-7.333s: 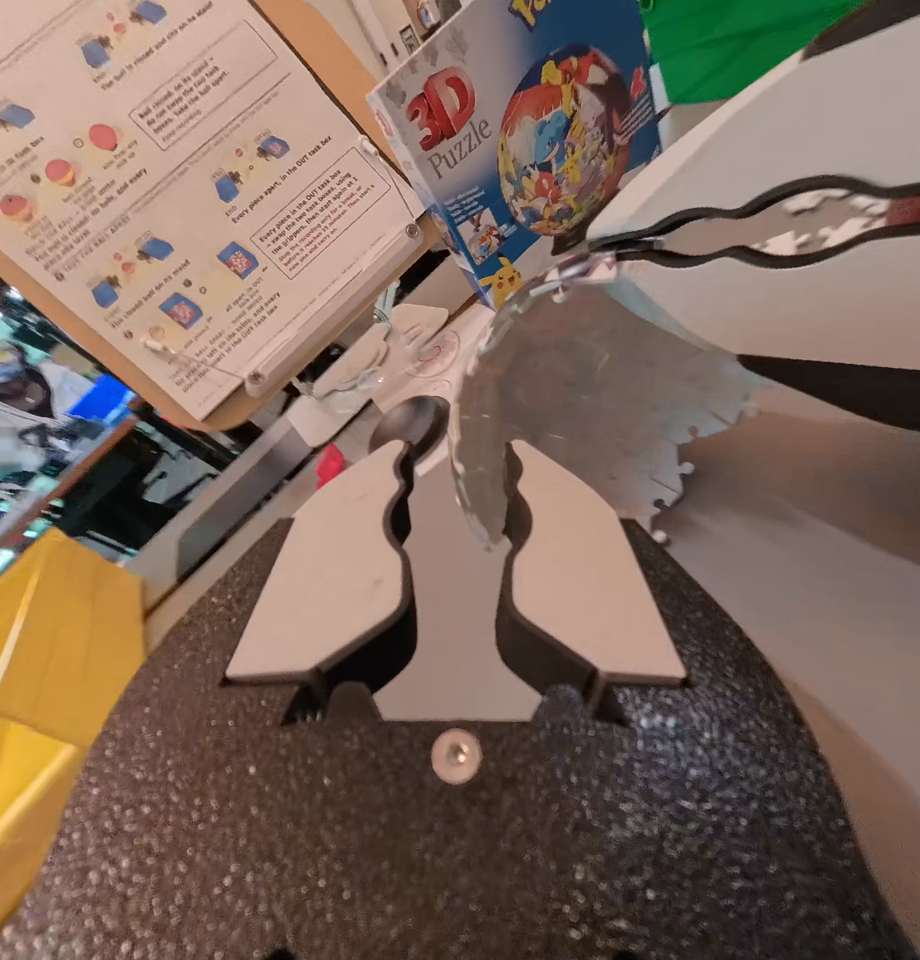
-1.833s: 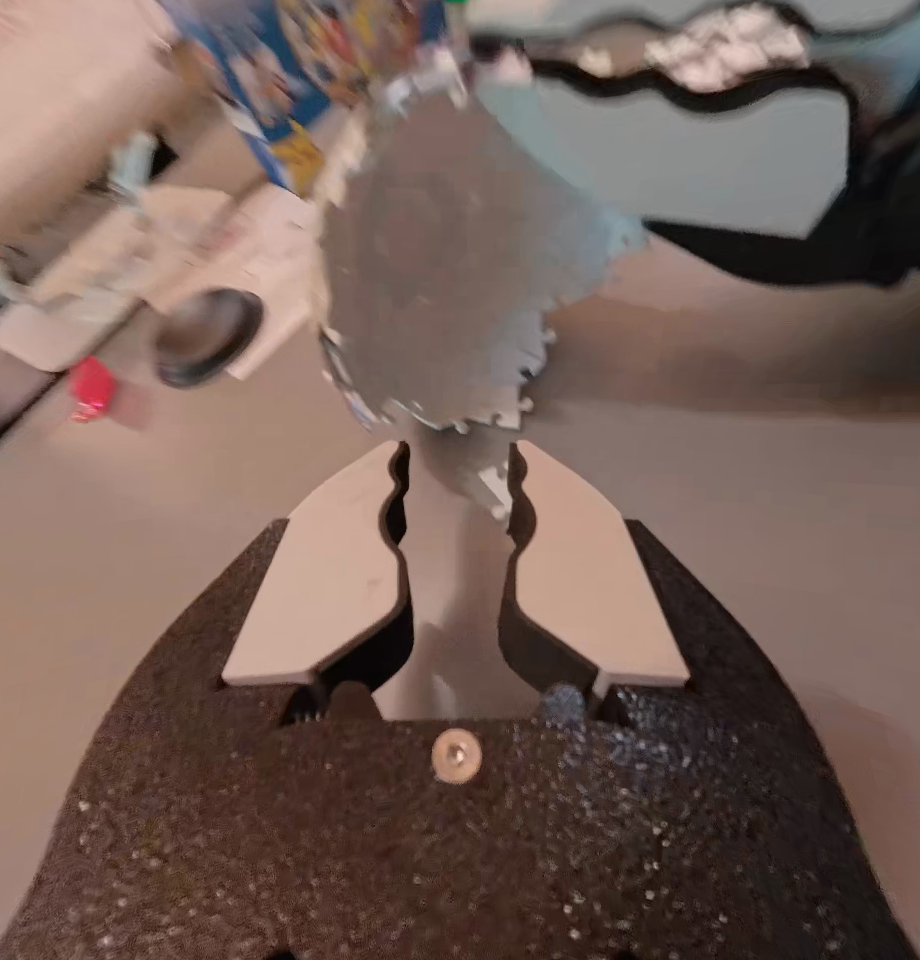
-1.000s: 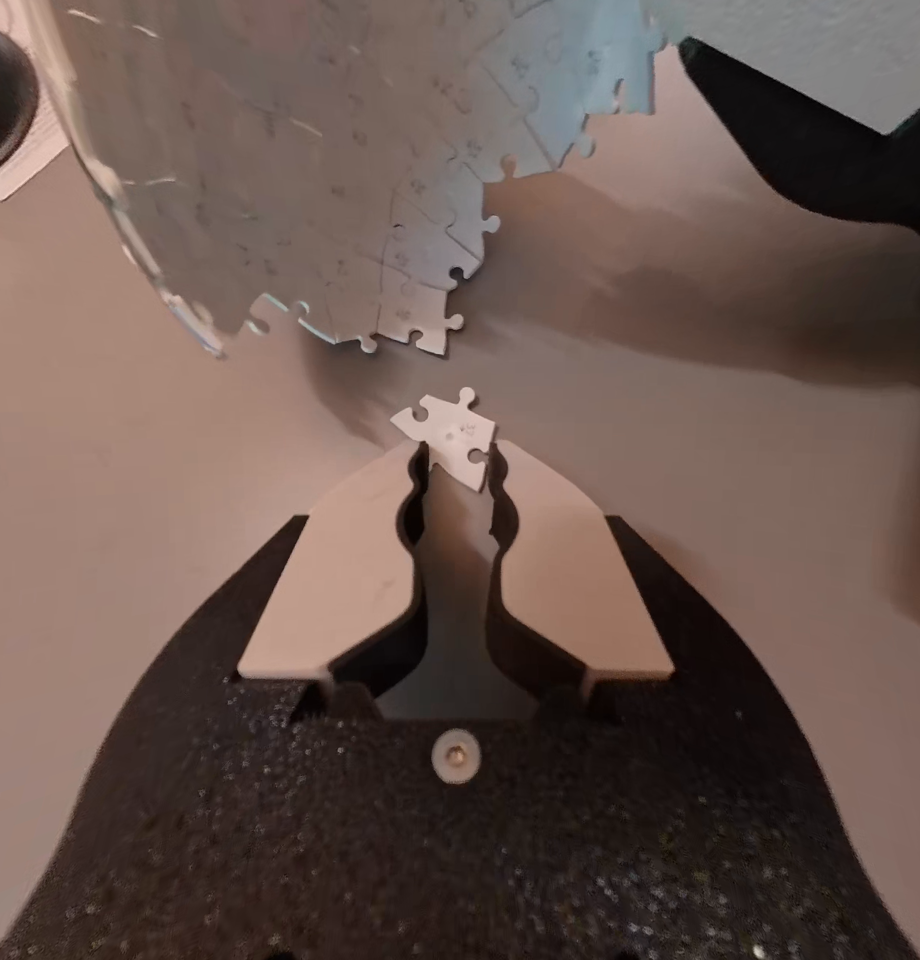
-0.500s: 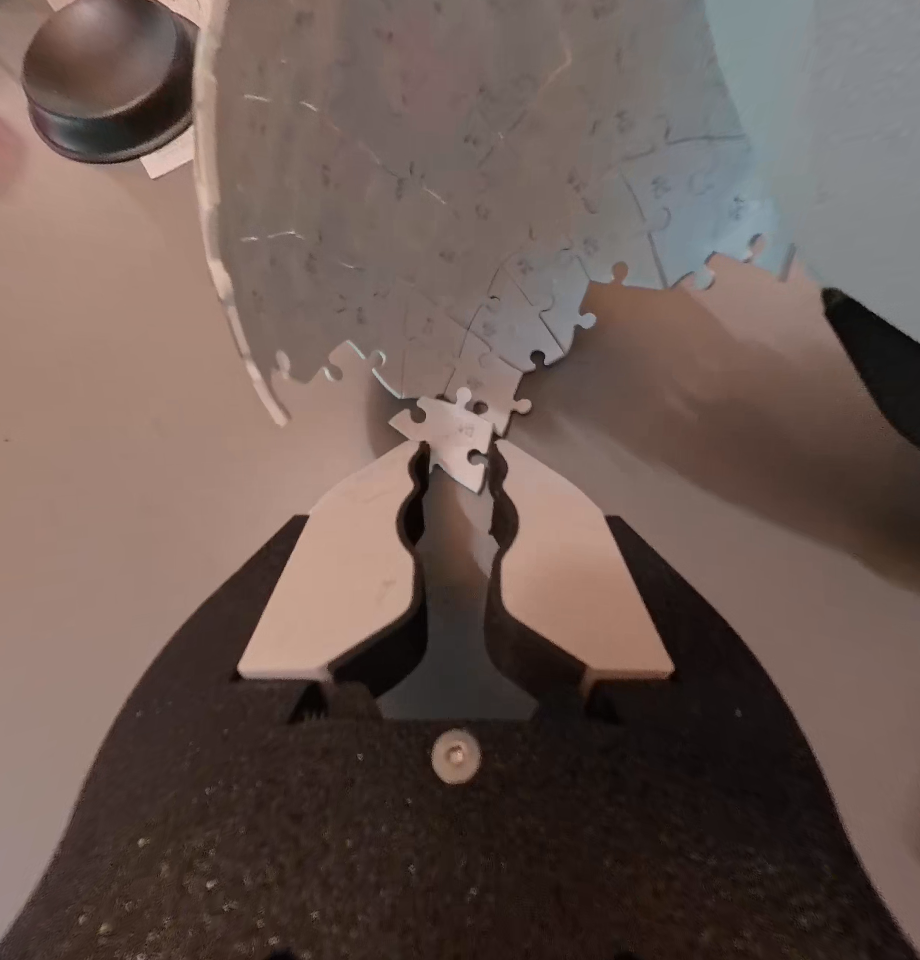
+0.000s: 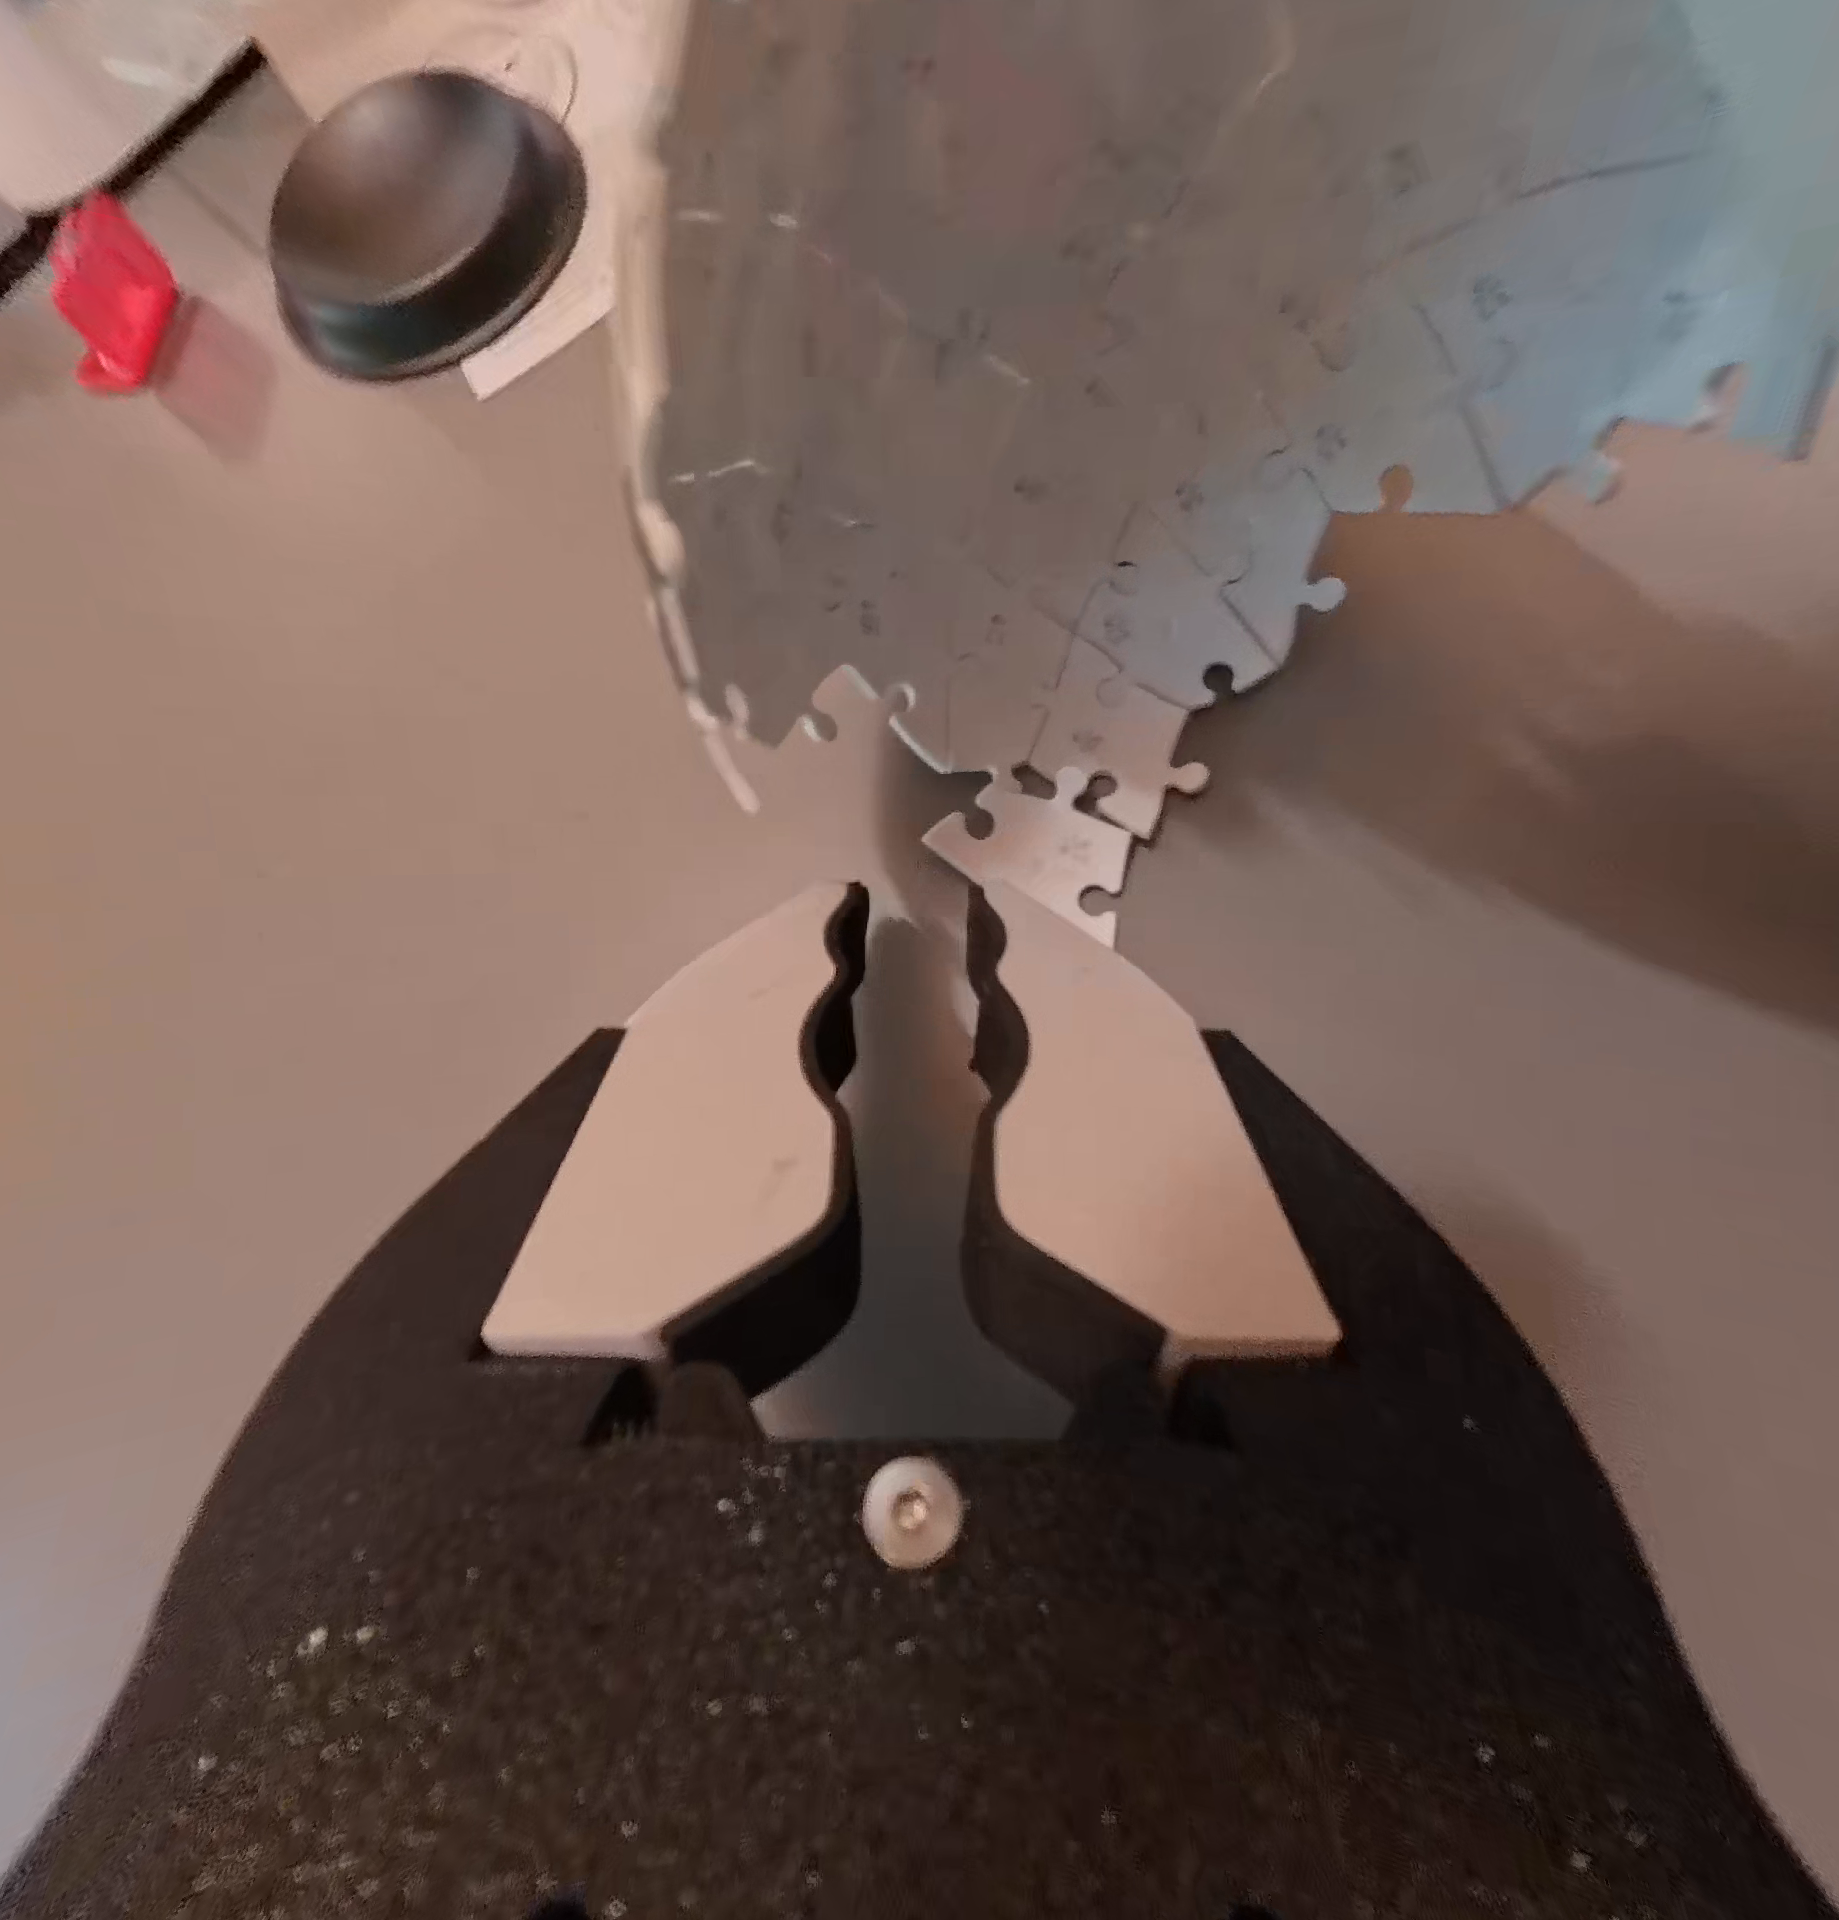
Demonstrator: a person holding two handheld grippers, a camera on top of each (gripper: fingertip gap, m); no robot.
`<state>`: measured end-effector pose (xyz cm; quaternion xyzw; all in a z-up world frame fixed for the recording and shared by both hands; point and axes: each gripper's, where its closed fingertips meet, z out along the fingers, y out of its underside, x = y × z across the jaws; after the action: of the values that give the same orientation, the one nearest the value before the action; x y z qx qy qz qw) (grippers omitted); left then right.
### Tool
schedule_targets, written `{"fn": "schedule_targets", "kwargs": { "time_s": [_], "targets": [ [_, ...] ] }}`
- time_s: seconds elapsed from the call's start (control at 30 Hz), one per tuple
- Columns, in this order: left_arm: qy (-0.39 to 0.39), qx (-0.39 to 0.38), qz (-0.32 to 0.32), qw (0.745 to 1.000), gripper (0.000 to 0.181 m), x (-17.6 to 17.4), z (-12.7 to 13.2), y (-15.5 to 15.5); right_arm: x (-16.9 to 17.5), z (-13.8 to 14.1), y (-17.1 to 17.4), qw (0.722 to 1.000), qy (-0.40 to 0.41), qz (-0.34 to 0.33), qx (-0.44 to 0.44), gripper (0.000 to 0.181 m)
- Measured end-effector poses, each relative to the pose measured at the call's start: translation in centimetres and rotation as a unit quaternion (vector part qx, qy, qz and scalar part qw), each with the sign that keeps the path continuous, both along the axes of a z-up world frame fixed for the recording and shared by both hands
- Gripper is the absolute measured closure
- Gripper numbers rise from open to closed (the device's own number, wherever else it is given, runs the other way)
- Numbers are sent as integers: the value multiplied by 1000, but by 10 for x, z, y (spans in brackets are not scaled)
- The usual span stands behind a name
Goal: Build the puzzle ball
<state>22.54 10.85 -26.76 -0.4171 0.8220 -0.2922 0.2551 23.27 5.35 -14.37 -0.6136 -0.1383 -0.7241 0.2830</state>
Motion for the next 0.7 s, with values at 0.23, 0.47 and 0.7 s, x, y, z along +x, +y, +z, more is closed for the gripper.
{"fn": "schedule_targets", "kwargs": {
  "time_s": [0.23, 0.47, 0.7],
  "targets": [
    [40, -60, 2, 997, 167, -3, -6, -13, -1, 0, 1, 1000, -3, 3, -2, 178],
    [13, -33, -50, 998, 179, -3, -4, -18, -1, 0, 2, 1000, -5, 5, -5, 178],
    [-15, 6, -53, 998, 172, -7, 1, -9, 0, 0, 3, 1000, -17, 10, -16, 178]
  ]
}}
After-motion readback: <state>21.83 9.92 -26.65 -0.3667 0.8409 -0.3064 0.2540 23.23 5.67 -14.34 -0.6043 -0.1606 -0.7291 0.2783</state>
